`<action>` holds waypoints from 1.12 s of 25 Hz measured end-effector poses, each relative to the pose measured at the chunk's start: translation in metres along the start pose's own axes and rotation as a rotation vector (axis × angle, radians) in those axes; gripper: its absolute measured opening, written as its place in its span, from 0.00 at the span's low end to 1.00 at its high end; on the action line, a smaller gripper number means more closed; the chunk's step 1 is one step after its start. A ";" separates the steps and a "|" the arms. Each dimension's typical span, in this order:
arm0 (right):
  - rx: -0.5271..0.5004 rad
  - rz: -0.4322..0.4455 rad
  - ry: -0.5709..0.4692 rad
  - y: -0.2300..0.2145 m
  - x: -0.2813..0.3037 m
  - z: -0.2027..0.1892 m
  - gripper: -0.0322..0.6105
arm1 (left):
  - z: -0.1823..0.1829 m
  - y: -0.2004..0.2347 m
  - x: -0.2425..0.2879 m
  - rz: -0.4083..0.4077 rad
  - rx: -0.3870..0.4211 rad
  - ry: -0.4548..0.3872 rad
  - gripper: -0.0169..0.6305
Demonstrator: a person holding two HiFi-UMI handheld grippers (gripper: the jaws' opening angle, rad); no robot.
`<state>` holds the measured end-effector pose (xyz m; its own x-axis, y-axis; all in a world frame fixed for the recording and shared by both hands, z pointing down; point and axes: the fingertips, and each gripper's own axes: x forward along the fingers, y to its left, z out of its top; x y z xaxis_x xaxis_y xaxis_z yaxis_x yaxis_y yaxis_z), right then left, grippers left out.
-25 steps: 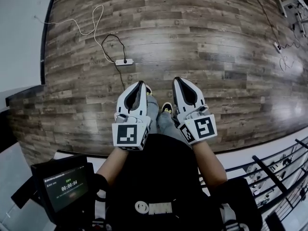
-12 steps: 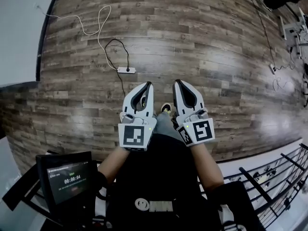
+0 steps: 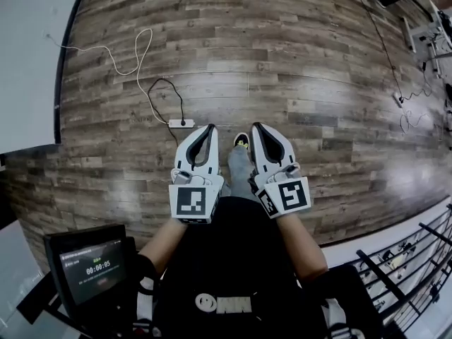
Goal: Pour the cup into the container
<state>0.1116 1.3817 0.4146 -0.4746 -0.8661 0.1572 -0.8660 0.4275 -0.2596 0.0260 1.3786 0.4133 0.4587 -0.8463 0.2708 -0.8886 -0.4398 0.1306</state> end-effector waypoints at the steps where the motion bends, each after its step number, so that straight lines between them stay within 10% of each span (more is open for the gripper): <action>1: 0.003 0.004 0.001 -0.008 0.006 0.003 0.05 | 0.002 0.001 0.009 0.009 0.007 0.013 0.03; 12: 0.030 0.027 -0.013 -0.094 0.056 0.026 0.05 | 0.019 0.011 0.098 0.076 0.011 0.057 0.03; 22: 0.025 0.034 0.071 -0.095 0.191 0.032 0.05 | 0.039 0.119 0.180 0.101 -0.055 0.073 0.03; 28: -0.015 0.069 0.059 -0.096 0.193 0.043 0.05 | 0.056 0.099 0.190 0.057 0.002 -0.002 0.03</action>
<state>0.1102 1.1625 0.4288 -0.5416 -0.8177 0.1951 -0.8328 0.4902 -0.2572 0.0262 1.1574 0.4246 0.4075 -0.8706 0.2757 -0.9131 -0.3917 0.1129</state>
